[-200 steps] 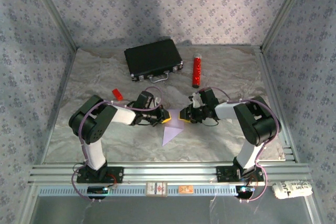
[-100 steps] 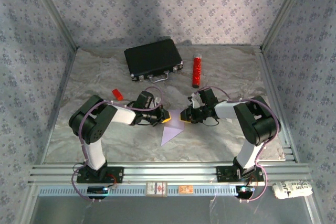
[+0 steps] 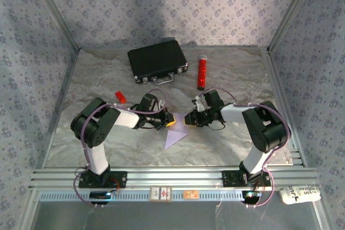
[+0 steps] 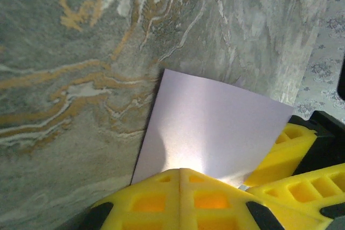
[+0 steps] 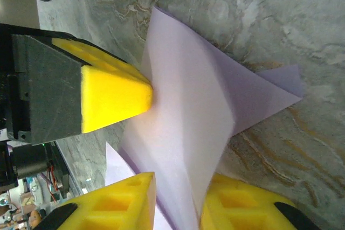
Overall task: Fold a paper plane with a square sheet of paper (pick it up from the middle)
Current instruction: Fold the wing for the fifth time at the center of the table.
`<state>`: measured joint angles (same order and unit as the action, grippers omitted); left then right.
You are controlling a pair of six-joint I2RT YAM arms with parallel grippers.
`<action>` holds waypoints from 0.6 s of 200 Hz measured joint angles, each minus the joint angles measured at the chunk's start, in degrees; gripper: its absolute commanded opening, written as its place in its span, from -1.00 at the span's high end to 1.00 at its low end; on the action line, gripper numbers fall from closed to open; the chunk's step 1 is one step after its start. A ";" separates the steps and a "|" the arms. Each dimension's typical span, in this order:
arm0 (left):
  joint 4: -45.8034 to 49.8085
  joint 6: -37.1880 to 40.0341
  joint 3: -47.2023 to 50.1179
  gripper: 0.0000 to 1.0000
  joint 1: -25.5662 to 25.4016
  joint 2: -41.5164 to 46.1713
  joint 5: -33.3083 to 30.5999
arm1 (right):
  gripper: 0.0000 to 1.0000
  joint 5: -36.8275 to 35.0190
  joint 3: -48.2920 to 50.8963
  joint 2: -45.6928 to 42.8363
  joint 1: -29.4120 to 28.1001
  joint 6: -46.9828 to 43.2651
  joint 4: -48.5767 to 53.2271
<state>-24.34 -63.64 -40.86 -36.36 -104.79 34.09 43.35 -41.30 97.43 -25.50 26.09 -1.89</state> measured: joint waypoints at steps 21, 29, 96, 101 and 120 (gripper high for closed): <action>-0.37 -0.13 0.15 0.89 0.00 0.00 0.02 | 0.45 -0.07 0.00 0.76 -0.26 0.13 -0.37; -0.48 -0.13 0.22 0.89 0.00 0.00 0.02 | 0.44 -0.11 0.00 0.83 -0.26 0.20 -0.48; -1.22 -0.37 0.55 0.89 0.07 0.00 0.02 | 0.64 0.20 0.00 0.90 -0.26 1.66 -2.47; -1.25 -0.39 0.55 0.88 0.07 0.00 0.02 | 0.69 0.26 0.00 0.92 -0.26 1.79 -2.75; -1.31 -0.48 0.55 0.73 0.15 0.07 0.24 | 0.81 0.50 0.02 0.94 -0.26 3.04 -3.61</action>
<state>-25.65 -64.12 -40.32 -36.21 -104.73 34.33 43.86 -41.28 98.37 -25.76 29.12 -5.50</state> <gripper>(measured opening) 0.088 0.126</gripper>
